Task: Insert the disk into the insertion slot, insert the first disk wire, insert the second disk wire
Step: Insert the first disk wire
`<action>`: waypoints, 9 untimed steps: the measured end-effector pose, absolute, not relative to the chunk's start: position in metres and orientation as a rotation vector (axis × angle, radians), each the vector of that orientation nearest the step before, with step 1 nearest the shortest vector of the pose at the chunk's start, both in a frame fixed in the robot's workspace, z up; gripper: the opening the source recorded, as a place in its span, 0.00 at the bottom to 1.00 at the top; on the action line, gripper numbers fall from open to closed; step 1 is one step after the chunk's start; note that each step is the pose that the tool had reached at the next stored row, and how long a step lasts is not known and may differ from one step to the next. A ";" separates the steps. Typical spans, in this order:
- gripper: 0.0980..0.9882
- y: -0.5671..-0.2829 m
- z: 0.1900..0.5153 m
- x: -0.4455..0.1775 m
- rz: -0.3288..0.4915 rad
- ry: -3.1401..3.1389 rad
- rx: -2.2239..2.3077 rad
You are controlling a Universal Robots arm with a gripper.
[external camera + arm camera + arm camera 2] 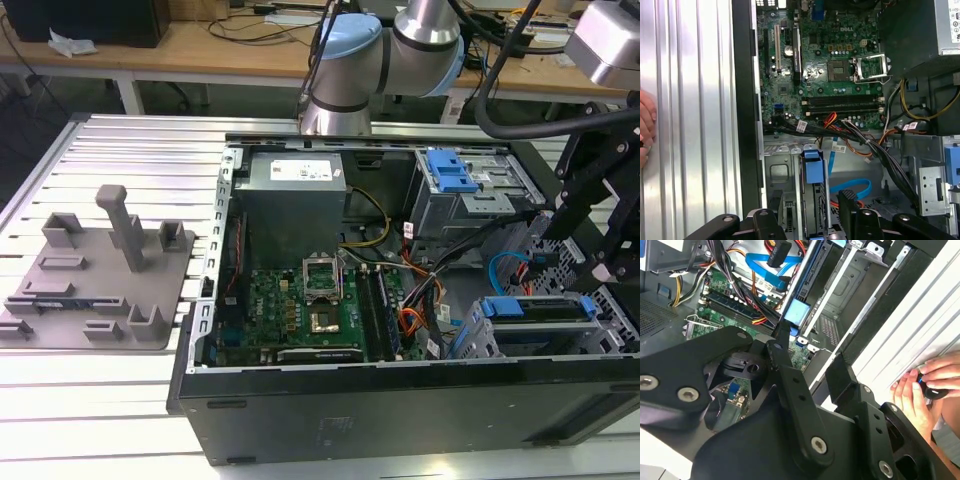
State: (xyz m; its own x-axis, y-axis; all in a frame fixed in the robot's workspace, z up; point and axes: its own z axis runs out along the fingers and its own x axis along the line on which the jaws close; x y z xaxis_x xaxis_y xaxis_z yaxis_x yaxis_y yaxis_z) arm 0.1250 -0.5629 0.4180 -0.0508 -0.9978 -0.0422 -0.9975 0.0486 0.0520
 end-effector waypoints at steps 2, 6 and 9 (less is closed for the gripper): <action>0.52 -0.563 0.418 0.124 -0.076 -2.276 2.166; 0.52 -0.563 0.418 0.123 0.001 -2.305 2.192; 0.52 -0.561 0.415 0.121 0.066 -2.313 2.162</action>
State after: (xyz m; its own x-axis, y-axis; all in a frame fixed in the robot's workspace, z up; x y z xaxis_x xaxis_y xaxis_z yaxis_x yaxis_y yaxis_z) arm 0.1211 -0.5609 0.4148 -0.0675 -0.9977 0.0098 -0.9966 0.0670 -0.0477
